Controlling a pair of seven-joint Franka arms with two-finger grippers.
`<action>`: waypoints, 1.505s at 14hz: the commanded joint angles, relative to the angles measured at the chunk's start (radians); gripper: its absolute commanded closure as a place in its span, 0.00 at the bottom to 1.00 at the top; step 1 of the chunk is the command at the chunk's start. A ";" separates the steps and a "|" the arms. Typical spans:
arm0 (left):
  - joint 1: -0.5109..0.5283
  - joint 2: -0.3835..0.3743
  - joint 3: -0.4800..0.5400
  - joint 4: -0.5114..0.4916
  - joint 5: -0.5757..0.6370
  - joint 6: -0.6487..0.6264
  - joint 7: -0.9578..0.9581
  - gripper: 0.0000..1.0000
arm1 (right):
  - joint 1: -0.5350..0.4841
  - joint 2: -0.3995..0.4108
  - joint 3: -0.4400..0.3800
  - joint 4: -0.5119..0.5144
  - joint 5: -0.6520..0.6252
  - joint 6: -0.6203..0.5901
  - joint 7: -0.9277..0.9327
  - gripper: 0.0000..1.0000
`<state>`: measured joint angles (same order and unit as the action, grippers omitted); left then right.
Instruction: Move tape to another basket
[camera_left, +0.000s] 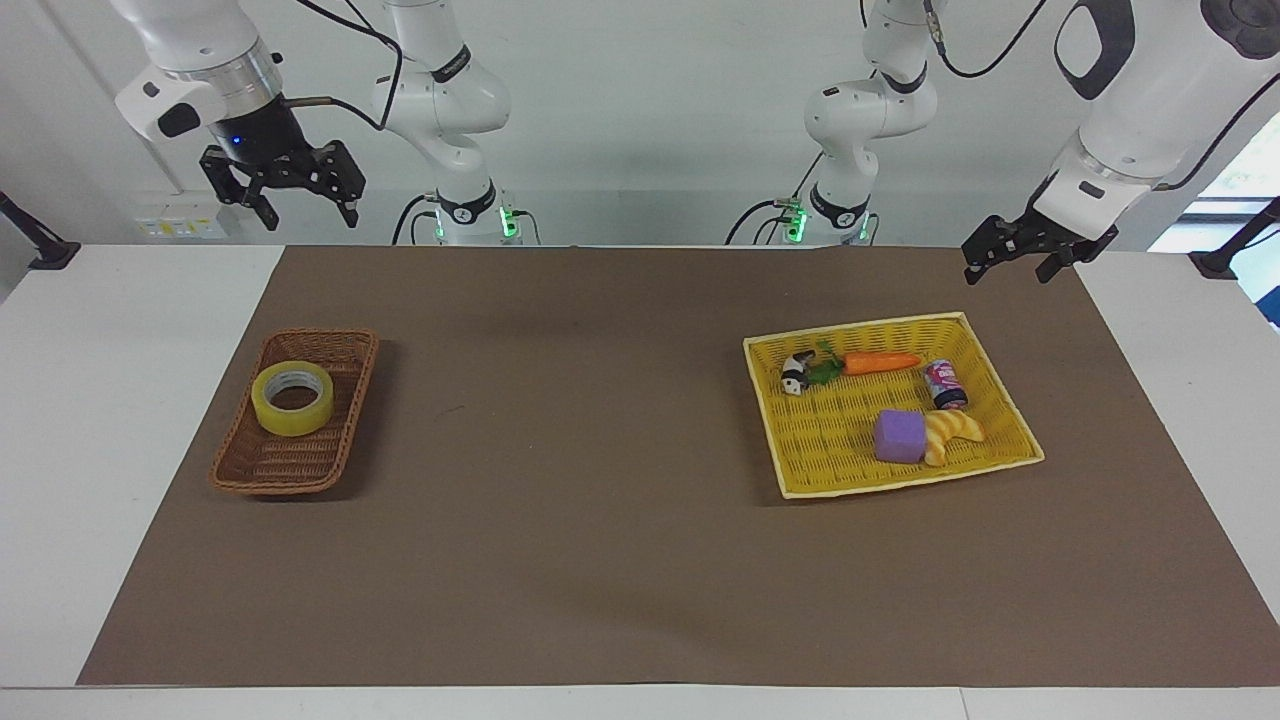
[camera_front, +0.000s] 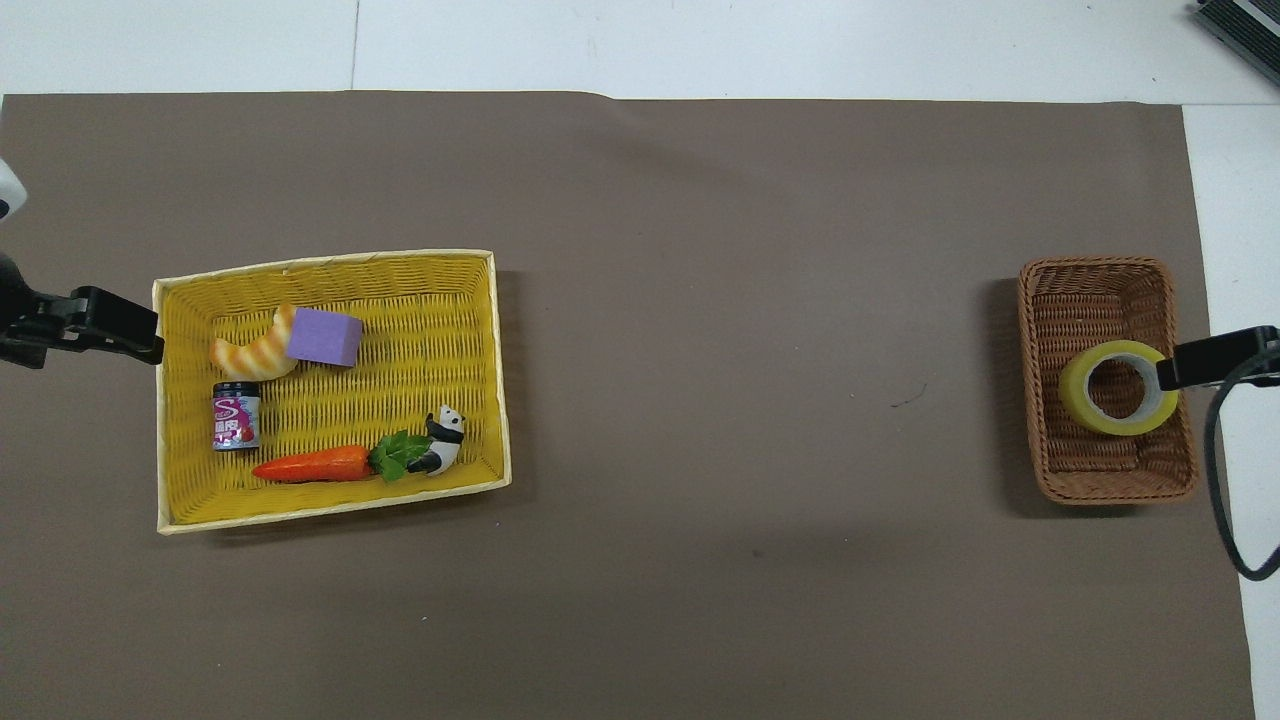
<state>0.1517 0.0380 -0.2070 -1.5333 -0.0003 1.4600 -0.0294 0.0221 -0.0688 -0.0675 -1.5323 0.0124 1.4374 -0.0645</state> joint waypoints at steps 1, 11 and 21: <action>0.020 -0.003 -0.009 0.005 0.022 0.005 -0.004 0.00 | 0.004 -0.023 0.006 -0.025 -0.054 0.026 -0.024 0.00; 0.019 -0.001 -0.009 0.010 0.022 0.005 0.000 0.00 | -0.002 -0.023 0.006 -0.031 -0.045 0.058 -0.020 0.00; 0.019 -0.003 -0.009 0.007 0.020 -0.001 0.000 0.00 | -0.004 -0.023 0.005 -0.031 -0.046 0.058 -0.018 0.00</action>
<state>0.1539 0.0380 -0.2046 -1.5326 -0.0003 1.4604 -0.0302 0.0229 -0.0711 -0.0649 -1.5387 -0.0240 1.4794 -0.0693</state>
